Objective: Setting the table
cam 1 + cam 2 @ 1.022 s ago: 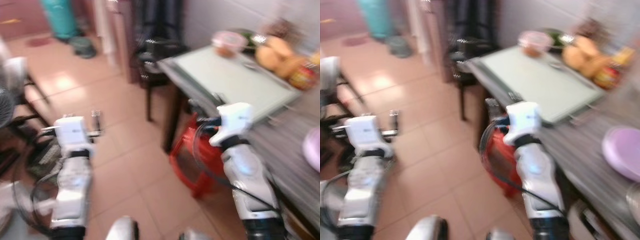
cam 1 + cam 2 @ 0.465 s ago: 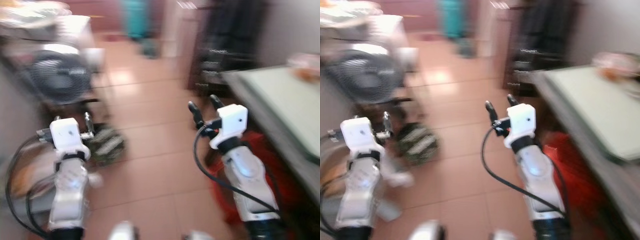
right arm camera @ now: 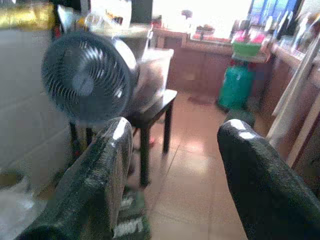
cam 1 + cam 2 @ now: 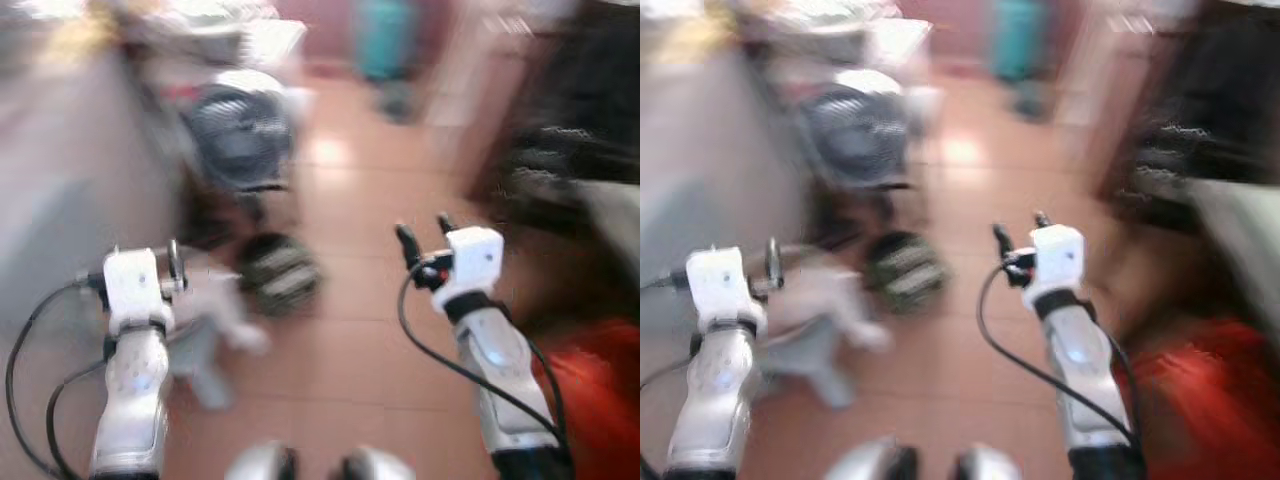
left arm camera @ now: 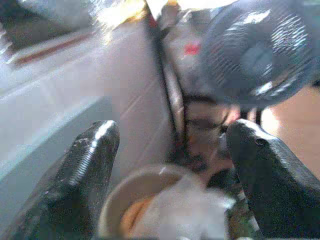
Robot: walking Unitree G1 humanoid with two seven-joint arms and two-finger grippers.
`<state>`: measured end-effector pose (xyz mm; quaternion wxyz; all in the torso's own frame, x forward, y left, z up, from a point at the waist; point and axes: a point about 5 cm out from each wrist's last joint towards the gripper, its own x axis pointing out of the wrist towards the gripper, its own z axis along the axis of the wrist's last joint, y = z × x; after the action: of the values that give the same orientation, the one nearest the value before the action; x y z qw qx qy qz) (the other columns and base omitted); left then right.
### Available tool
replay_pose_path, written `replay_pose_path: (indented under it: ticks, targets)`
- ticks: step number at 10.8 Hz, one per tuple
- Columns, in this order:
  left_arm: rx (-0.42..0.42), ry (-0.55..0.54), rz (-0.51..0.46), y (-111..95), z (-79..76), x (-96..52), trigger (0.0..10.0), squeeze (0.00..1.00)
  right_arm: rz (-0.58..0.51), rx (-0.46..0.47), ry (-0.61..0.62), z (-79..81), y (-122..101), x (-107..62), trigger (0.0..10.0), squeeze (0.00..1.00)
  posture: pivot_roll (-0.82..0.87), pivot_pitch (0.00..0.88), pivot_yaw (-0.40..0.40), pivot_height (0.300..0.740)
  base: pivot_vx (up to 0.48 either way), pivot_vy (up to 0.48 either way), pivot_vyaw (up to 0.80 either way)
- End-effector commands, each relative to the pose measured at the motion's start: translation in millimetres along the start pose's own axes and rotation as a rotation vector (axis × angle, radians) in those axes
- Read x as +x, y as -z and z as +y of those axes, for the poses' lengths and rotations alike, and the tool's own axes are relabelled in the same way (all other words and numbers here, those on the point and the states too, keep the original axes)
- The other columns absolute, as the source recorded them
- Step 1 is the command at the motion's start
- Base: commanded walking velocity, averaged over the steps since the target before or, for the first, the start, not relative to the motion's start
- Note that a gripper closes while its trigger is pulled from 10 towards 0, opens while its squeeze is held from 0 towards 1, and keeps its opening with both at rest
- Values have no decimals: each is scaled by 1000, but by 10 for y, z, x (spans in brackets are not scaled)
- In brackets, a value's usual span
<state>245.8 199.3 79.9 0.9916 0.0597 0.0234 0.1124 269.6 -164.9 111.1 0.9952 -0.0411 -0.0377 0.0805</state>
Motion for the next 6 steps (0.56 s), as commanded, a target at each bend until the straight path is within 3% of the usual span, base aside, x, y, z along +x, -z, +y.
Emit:
replay_pose_path:
  ticks: [1,4,6]
  targets:
    - [-10,82,3,7,-66,-23,10000,0,18,6,63,-47,41,-17,10000,0,-10,59,-17,740,0,0,0]
    - [-15,136,8,43,-107,-45,10000,0,81,-14,209,-170,182,-86,10000,0,-8,52,-20,740,0,0,0]
    - [-22,142,10,57,-105,-43,10000,0,91,-17,230,-204,205,-80,10000,0,-6,44,-27,740,0,0,0]
